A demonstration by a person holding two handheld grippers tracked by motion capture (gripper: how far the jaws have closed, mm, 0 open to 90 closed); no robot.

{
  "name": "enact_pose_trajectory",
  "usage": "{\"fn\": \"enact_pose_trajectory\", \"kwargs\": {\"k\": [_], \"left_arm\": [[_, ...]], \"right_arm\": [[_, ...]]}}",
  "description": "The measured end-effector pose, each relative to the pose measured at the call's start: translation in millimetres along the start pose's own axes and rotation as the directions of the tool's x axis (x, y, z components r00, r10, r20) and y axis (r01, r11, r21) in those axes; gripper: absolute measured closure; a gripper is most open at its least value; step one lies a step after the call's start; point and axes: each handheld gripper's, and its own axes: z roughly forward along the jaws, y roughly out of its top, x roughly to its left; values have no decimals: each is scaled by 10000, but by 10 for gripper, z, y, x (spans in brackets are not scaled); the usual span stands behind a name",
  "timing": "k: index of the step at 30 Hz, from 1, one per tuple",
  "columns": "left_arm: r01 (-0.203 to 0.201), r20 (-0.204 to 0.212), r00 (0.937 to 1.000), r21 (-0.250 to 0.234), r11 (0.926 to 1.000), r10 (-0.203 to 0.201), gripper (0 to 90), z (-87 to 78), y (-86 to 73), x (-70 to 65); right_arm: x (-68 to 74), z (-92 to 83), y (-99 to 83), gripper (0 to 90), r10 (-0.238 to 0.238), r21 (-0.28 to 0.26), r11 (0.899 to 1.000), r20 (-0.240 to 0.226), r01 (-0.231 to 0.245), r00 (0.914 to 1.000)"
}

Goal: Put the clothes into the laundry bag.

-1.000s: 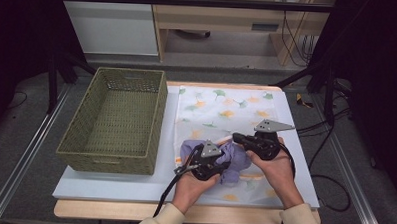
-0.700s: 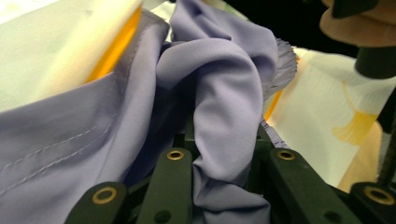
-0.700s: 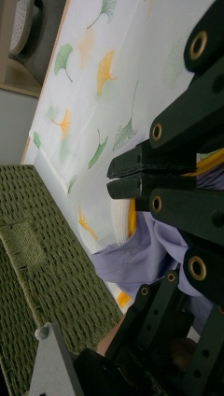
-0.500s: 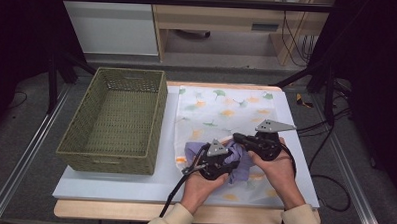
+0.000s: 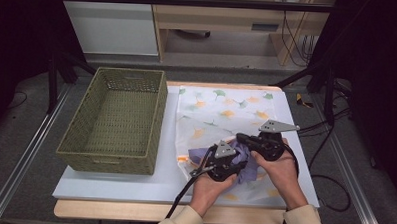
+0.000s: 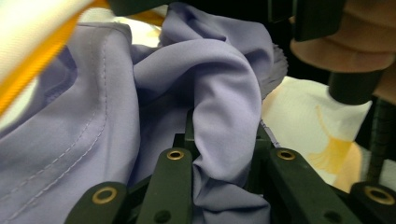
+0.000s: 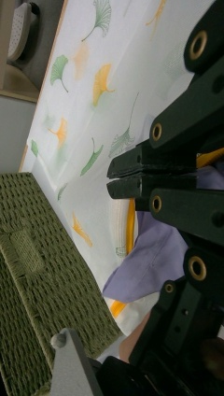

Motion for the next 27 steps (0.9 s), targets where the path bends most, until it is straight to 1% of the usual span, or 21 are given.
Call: {"fn": "enact_pose_trajectory", "kwargs": {"k": [1,5,6,7,10,14,19,20,22,24,25,27], "left_arm": [[63,-7,10000,-45,10000,-63,761,-2,1,15],[-288,-375,9989,-44,9996,286,760,9,-5,52],[-335,-500,9982,-20,9994,333,760,13,-10,62],[-272,-536,9982,-73,9996,268,760,18,-14,72],[-488,-871,9950,-55,9988,482,760,35,-16,93],[-389,-1121,9930,-155,9991,370,759,48,-18,140],[-362,-1485,9884,-339,9988,308,758,54,-15,209],[-447,-1570,9868,-330,9985,390,758,60,-11,219],[-652,-1851,9810,-327,9973,580,758,73,-5,235],[-535,-1941,9800,-446,9976,438,757,84,-7,253],[-552,-1964,9795,-468,9974,450,755,91,-9,260],[-483,-1933,9804,-504,9976,377,748,114,-23,274]], "right_arm": [[-7,-4,-5,890,-34,2,10000,3,34,10000],[-10,-7,-13,890,31,-42,10000,2,-31,10000],[-8,-7,-11,890,3,-46,10000,9,-3,10000],[-8,-7,-10,890,-3,-41,10000,13,3,10000],[-6,-12,-5,890,21,-40,10000,18,-21,10000],[-2,-27,9,890,-25,-62,10000,18,25,10000],[6,-46,28,890,-23,-74,10000,12,23,10000],[8,-46,28,890,-25,-76,10000,15,25,10000],[11,-45,25,890,-31,-85,10000,12,31,10000],[14,-41,23,890,-60,-87,9999,10,60,10000],[17,-39,21,890,-48,-84,10000,8,48,10000],[18,-32,16,890,-37,-77,10000,-16,37,10000]]}}
